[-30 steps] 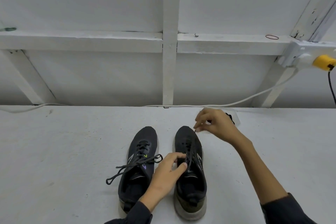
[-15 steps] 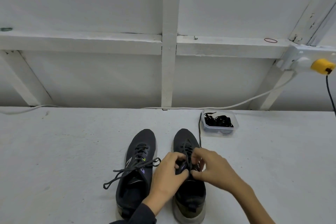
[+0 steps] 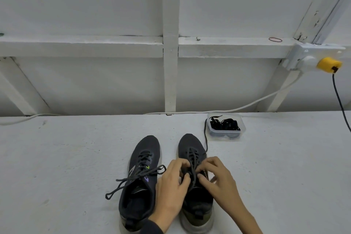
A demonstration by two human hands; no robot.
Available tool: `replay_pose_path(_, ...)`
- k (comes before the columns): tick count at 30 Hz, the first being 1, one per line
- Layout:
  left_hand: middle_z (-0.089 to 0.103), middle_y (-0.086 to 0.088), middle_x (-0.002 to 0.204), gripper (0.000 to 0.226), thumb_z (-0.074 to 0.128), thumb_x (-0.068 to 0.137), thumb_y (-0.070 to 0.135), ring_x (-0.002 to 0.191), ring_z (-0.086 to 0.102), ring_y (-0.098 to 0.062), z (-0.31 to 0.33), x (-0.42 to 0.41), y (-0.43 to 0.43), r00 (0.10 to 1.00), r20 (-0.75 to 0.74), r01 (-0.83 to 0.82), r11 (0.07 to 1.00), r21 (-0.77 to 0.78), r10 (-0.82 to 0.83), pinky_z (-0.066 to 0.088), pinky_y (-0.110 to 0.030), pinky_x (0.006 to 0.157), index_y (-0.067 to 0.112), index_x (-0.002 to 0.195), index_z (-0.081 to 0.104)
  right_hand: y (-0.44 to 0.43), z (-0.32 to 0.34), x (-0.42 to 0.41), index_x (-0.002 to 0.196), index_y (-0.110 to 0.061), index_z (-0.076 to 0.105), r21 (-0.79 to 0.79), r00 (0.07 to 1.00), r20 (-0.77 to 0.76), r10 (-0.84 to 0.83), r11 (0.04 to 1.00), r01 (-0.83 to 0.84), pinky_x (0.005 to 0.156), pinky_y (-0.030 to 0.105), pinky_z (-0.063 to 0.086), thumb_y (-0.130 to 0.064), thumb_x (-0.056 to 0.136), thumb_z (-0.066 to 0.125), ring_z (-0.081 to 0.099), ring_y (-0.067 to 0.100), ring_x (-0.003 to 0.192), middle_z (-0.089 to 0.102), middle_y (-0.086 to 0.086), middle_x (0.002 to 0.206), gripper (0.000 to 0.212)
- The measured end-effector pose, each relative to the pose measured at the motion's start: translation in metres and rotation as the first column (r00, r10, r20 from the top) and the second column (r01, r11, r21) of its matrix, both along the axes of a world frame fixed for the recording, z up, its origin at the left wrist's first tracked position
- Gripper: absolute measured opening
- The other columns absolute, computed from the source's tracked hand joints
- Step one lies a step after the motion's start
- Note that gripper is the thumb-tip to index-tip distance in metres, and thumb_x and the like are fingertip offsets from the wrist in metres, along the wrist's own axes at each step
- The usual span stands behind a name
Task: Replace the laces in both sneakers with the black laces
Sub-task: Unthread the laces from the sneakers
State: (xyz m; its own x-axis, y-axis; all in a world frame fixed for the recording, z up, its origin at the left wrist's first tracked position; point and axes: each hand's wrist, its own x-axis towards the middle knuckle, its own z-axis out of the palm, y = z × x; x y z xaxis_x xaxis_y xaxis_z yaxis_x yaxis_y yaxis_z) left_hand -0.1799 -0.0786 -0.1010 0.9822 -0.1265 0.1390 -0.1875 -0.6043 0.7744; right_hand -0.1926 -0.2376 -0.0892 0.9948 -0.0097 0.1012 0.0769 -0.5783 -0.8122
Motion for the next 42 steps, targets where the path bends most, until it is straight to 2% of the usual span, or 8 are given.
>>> replay_pose_path(8, 0.053, 0.025, 0.105, 0.014, 0.057, 0.091, 0.045, 0.085, 0.057, 0.000, 0.009, 0.001, 0.002, 0.999, -0.002, -0.033, 0.997, 0.076, 0.034, 0.051, -0.027, 0.070, 0.046, 0.103, 0.049, -0.014, 0.012, 0.004, 0.080, -0.017, 0.070, 0.483, 0.943, -0.293, 0.158, 0.875, 0.004, 0.096, 0.019, 0.037, -0.015, 0.089, 0.064, 0.053, -0.002, 0.120, 0.059, -0.020, 0.127, 0.011)
replay_pose_path(13, 0.064, 0.013, 0.089, 0.006, 0.061, 0.092, 0.032, 0.085, 0.060, -0.004, 0.012, 0.010, 0.000, 0.979, -0.199, -0.111, 0.930, -0.351, 0.042, 0.049, -0.027, 0.077, 0.033, 0.087, 0.057, -0.023, 0.029, 0.008, 0.068, -0.017, 0.063, 0.624, 0.959, -0.251, 0.136, 0.780, 0.053, 0.111, 0.043, 0.035, -0.022, 0.067, 0.061, 0.051, 0.006, 0.128, 0.062, -0.012, 0.131, 0.006)
replay_pose_path(18, 0.067, -0.003, 0.095, 0.003, 0.055, 0.095, 0.013, 0.083, 0.058, -0.006, 0.045, 0.026, 0.011, 0.956, -0.284, -0.247, 0.708, -0.661, 0.067, 0.044, -0.016, 0.076, 0.012, 0.093, 0.058, -0.042, 0.052, 0.015, 0.083, 0.005, 0.058, 0.702, 0.983, -0.172, 0.059, 0.708, 0.080, 0.104, 0.048, 0.042, -0.018, 0.067, 0.061, 0.056, 0.018, 0.124, 0.064, 0.000, 0.131, 0.028)
replay_pose_path(28, 0.061, 0.000, 0.078, 0.009, 0.045, 0.101, 0.016, 0.052, 0.041, -0.008, 0.067, 0.046, 0.044, 0.918, -0.365, -0.397, 0.398, -0.827, 0.158, 0.029, -0.017, 0.040, 0.015, 0.094, 0.050, -0.074, 0.075, 0.029, 0.091, -0.008, 0.064, 0.757, 0.976, -0.123, -0.182, 0.619, 0.210, 0.051, 0.024, 0.040, -0.004, 0.095, 0.050, 0.052, 0.019, 0.069, 0.063, 0.005, 0.084, 0.015)
replay_pose_path(33, 0.061, 0.000, 0.122, 0.031, 0.054, 0.097, 0.016, 0.094, 0.063, -0.012, 0.054, 0.040, 0.034, 0.920, -0.390, -0.350, 0.536, -0.768, 0.041, 0.053, -0.026, 0.076, 0.016, 0.128, 0.052, -0.063, 0.051, 0.037, 0.117, -0.008, 0.064, 0.646, 0.971, -0.213, -0.107, 0.730, 0.222, 0.067, 0.029, 0.060, -0.002, 0.093, 0.059, 0.072, 0.024, 0.092, 0.069, 0.007, 0.108, 0.026)
replay_pose_path(36, 0.044, 0.012, 0.144, 0.055, 0.055, 0.097, 0.016, 0.120, 0.054, -0.009, 0.038, 0.026, 0.024, 0.901, -0.429, -0.276, 0.676, -0.683, -0.066, 0.040, -0.033, 0.108, 0.025, 0.147, 0.034, -0.059, 0.028, 0.036, 0.111, -0.010, 0.067, 0.352, 0.931, -0.359, -0.064, 0.915, 0.199, 0.065, 0.037, 0.061, 0.003, 0.090, 0.063, 0.072, 0.024, 0.086, 0.066, 0.011, 0.112, 0.025)
replay_pose_path(40, 0.045, 0.015, 0.135, 0.054, 0.052, 0.097, 0.004, 0.119, 0.045, 0.008, 0.020, 0.007, 0.001, 0.881, -0.435, -0.158, 0.751, -0.641, -0.185, 0.037, -0.004, 0.092, 0.023, 0.143, 0.031, -0.045, 0.017, 0.024, 0.086, -0.013, 0.076, 0.195, 0.878, -0.463, 0.124, 0.980, -0.035, 0.056, 0.030, 0.053, -0.016, 0.089, 0.070, 0.068, 0.015, 0.072, 0.074, 0.005, 0.086, 0.008)
replay_pose_path(42, 0.039, 0.018, 0.141, 0.057, 0.057, 0.095, 0.015, 0.124, 0.039, 0.011, 0.007, 0.002, -0.009, 0.887, -0.435, -0.133, 0.814, -0.566, -0.157, 0.034, -0.009, 0.102, 0.027, 0.143, 0.029, -0.034, 0.020, 0.019, 0.082, -0.016, 0.078, 0.222, 0.898, -0.421, 0.129, 0.974, -0.036, 0.055, 0.028, 0.049, -0.021, 0.088, 0.071, 0.066, 0.013, 0.070, 0.074, 0.002, 0.079, 0.011)
